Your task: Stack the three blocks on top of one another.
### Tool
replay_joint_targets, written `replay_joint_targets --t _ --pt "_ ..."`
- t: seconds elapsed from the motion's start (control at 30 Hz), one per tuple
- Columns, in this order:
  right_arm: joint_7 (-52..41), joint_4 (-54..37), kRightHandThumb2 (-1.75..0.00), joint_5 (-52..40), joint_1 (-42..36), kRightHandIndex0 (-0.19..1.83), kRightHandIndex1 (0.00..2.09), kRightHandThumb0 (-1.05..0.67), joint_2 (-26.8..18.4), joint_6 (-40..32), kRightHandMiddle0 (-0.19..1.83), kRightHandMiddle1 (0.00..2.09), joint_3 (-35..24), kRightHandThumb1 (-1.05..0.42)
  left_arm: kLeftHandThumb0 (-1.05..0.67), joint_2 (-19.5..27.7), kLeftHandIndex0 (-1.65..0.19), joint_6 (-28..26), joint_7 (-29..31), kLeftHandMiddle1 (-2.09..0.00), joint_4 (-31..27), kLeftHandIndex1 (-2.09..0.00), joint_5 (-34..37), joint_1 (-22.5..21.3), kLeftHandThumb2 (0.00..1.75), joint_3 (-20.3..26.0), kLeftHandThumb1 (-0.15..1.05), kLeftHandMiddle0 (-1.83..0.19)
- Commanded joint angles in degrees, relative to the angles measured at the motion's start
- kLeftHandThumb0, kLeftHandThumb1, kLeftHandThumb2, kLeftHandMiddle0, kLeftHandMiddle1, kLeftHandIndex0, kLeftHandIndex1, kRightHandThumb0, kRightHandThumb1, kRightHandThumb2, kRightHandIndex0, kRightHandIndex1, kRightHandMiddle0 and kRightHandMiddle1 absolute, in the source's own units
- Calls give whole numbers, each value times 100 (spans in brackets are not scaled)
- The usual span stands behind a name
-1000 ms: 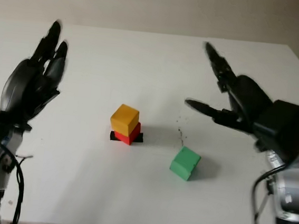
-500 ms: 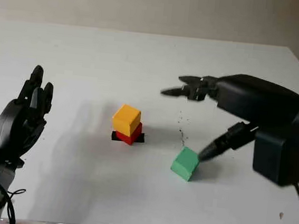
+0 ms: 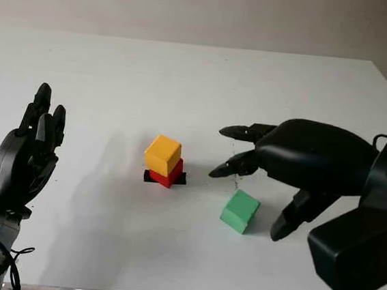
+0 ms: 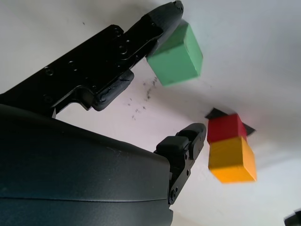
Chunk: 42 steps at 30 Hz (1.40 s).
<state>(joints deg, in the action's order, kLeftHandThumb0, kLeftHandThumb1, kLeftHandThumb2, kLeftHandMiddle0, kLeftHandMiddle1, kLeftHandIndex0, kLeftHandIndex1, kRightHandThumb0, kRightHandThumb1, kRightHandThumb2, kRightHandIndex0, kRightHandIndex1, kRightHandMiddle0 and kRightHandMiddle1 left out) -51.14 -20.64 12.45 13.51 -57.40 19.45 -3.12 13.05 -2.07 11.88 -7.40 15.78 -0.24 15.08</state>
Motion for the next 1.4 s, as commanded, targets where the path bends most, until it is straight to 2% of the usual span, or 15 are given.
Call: replay_joint_targets --t 0.0,0.43,0.77,1.37 --pt "183 52 -6 142 -135 8 4 -61 98 124 50 4 81 -66 -73 19 19 17 4 -5 -45 -1 -10 -47 59 1 105 18" --pt "1211 871 -6 844 -379 5 5 -58 325 1053 55 7 382 -66 -70 22 19 -12 -7 -4 -105 0 -91 -3 60 -54 105 19" --pt "1451 1182 -6 1137 -304 5 5 -47 322 1228 60 8 595 -69 -71 46 19 -169 -23 -3 -267 0 -167 68 63 -100 105 19" --pt "2529 1888 -7 1697 -83 22 10 -40 562 1946 88 20 724 -82 -68 67 19 -228 -18 -2 -369 0 -290 129 65 -74 105 19"
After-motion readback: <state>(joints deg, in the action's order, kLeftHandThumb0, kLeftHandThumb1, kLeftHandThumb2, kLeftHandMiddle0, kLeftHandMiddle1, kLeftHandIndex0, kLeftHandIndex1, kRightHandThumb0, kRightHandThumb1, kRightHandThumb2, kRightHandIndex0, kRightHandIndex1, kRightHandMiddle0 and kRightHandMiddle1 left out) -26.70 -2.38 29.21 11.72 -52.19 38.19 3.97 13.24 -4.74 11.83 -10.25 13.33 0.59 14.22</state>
